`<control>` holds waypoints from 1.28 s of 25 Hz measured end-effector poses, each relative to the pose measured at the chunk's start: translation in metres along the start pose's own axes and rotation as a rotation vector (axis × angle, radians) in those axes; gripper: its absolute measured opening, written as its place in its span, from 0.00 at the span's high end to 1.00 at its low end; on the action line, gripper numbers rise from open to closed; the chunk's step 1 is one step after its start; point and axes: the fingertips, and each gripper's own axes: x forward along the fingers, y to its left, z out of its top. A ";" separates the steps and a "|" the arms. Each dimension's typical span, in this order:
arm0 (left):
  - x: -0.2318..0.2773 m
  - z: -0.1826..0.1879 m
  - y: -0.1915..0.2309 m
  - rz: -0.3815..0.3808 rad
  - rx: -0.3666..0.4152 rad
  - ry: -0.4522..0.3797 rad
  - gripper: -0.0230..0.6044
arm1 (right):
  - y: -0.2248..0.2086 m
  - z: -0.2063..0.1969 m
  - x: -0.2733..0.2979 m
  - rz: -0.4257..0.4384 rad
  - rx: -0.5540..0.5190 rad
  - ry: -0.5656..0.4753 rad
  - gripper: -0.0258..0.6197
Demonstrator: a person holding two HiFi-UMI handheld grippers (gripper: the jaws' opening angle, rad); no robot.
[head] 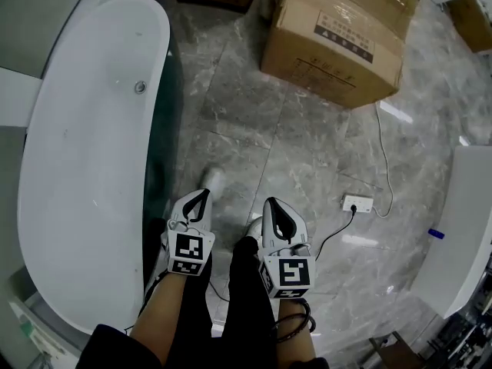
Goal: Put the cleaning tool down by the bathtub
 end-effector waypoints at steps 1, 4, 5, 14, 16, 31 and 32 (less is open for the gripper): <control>-0.005 0.007 0.000 0.006 0.001 -0.008 0.96 | 0.000 0.008 -0.004 -0.002 -0.010 -0.008 0.92; -0.019 0.026 -0.001 0.027 -0.003 -0.028 0.96 | -0.004 0.029 -0.016 -0.001 -0.017 -0.034 0.92; -0.024 0.032 -0.001 0.034 -0.003 -0.034 0.96 | -0.005 0.034 -0.019 0.000 -0.013 -0.042 0.92; -0.067 0.087 -0.011 0.072 0.009 -0.095 0.96 | 0.000 0.090 -0.053 0.040 -0.009 -0.116 0.92; -0.075 0.098 -0.014 0.078 0.007 -0.109 0.96 | 0.002 0.104 -0.060 0.049 -0.013 -0.133 0.92; -0.148 0.181 -0.014 0.157 0.006 -0.247 0.96 | 0.009 0.188 -0.114 0.081 -0.076 -0.255 0.93; -0.152 0.188 -0.015 0.155 -0.002 -0.266 0.96 | 0.008 0.194 -0.119 0.082 -0.084 -0.273 0.93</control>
